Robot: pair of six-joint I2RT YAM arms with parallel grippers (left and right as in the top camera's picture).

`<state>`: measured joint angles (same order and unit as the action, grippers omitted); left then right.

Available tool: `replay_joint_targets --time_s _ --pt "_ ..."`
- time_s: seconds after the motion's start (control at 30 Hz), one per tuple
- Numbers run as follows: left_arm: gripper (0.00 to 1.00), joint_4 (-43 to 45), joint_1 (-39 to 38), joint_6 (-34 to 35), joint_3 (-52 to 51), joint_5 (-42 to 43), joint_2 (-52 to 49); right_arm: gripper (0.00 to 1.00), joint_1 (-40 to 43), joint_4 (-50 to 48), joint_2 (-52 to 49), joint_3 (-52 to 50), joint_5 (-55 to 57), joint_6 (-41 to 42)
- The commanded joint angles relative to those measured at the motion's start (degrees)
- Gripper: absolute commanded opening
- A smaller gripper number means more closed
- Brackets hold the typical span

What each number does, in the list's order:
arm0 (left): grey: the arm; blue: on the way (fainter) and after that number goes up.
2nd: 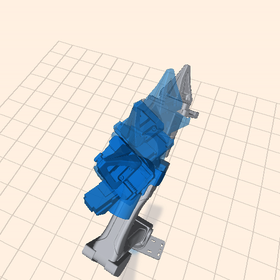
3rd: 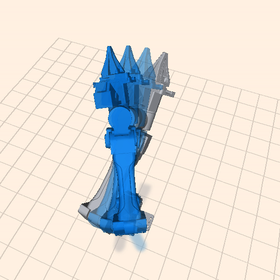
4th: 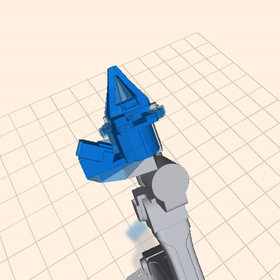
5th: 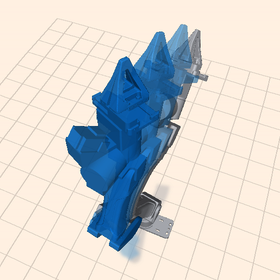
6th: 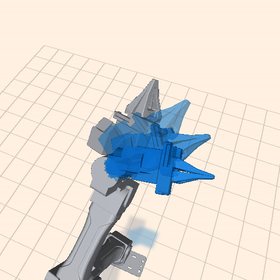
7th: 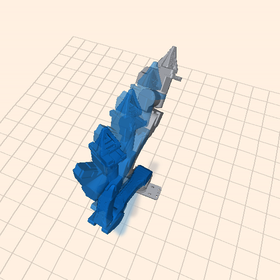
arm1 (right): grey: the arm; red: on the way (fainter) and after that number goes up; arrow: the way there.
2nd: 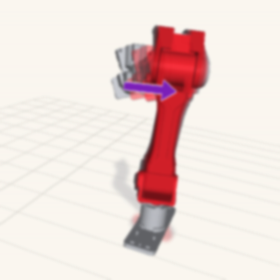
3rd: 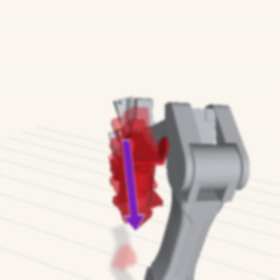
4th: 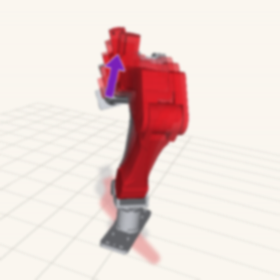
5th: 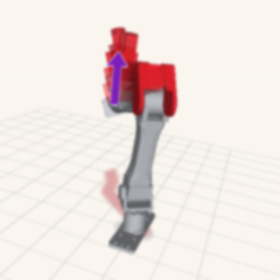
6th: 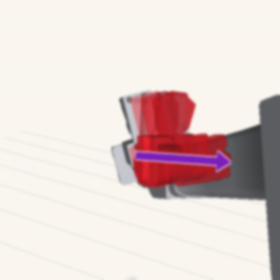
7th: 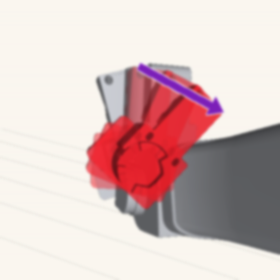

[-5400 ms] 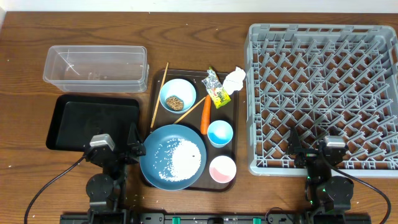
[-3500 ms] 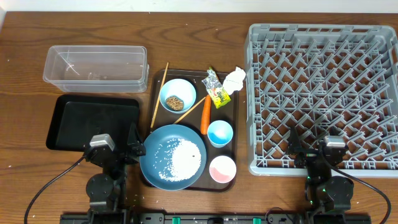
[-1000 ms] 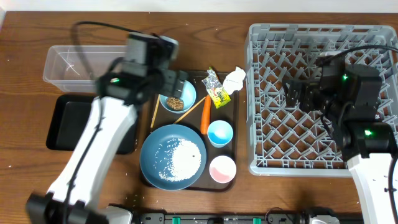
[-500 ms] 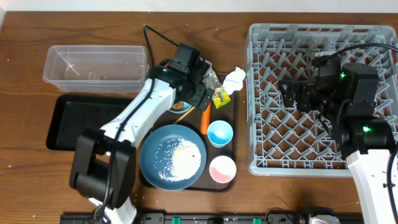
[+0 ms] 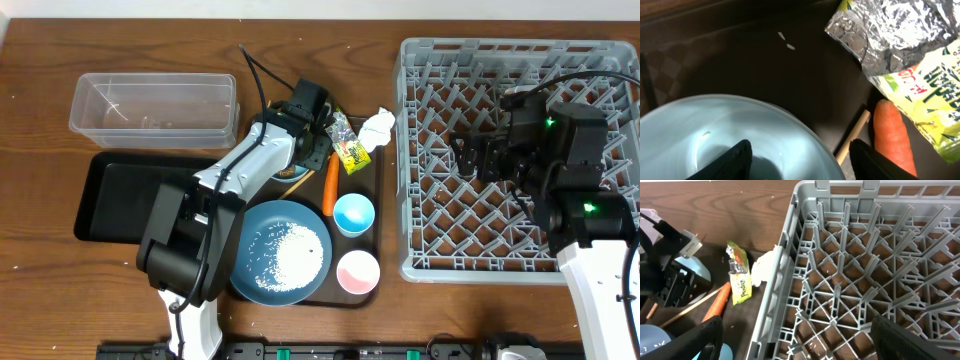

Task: Sort waste into correct bins and load items into the dishwasher rack
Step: 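Reach the left gripper to the small light-blue bowl and grasp its rim, then lift the bowl left over the black tray and tip out the brown food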

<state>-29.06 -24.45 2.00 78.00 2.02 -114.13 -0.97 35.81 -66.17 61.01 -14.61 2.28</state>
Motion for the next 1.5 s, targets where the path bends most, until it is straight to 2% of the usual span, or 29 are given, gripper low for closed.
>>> replay_joint_targets --time_s 0.0,0.13,0.27,0.37,0.47,1.03,1.07,1.13,1.33,1.47 --pt "0.59 0.3 0.1 1.3 1.0 -1.6 0.2 0.87 -0.1 0.2 -0.2 1.2 -0.2 -0.7" --pt "0.55 0.5 0.1 2.4 0.7 -1.4 0.0 0.85 -0.1 0.2 -0.2 1.2 -0.1 -0.7" --pt "0.36 1.7 0.1 3.3 -0.3 -1.4 -0.1 0.84 -0.1 0.2 -0.2 1.2 0.7 -0.7" --pt "0.27 2.3 0.1 3.3 -0.5 -1.4 -0.7 0.84 -0.1 0.2 -0.2 1.2 0.9 -0.7" --pt "0.24 3.1 0.1 3.5 -0.5 -1.4 -1.4 0.83 -0.1 0.3 -0.2 1.2 0.9 -0.7" --pt "0.24 5.1 0.1 5.0 -0.5 -1.4 -4.7 0.84 -0.1 1.3 -0.2 1.2 2.1 -0.7" --pt "0.21 5.2 0.1 5.0 -0.5 -1.4 -4.7 0.84 -0.1 1.4 -0.2 1.2 2.6 -0.7" --pt "0.06 5.3 0.2 5.2 -0.4 -1.4 -4.7 0.84 -0.1 1.7 -0.2 1.2 2.8 -0.7" --pt "0.06 5.1 0.2 5.2 -0.2 -1.4 -3.1 0.84 -0.1 1.7 -0.2 1.2 2.8 -0.7" --pt "0.06 1.9 0.2 5.7 1.5 -1.2 1.2 0.84 -0.1 1.7 -0.2 1.2 2.8 -0.7"
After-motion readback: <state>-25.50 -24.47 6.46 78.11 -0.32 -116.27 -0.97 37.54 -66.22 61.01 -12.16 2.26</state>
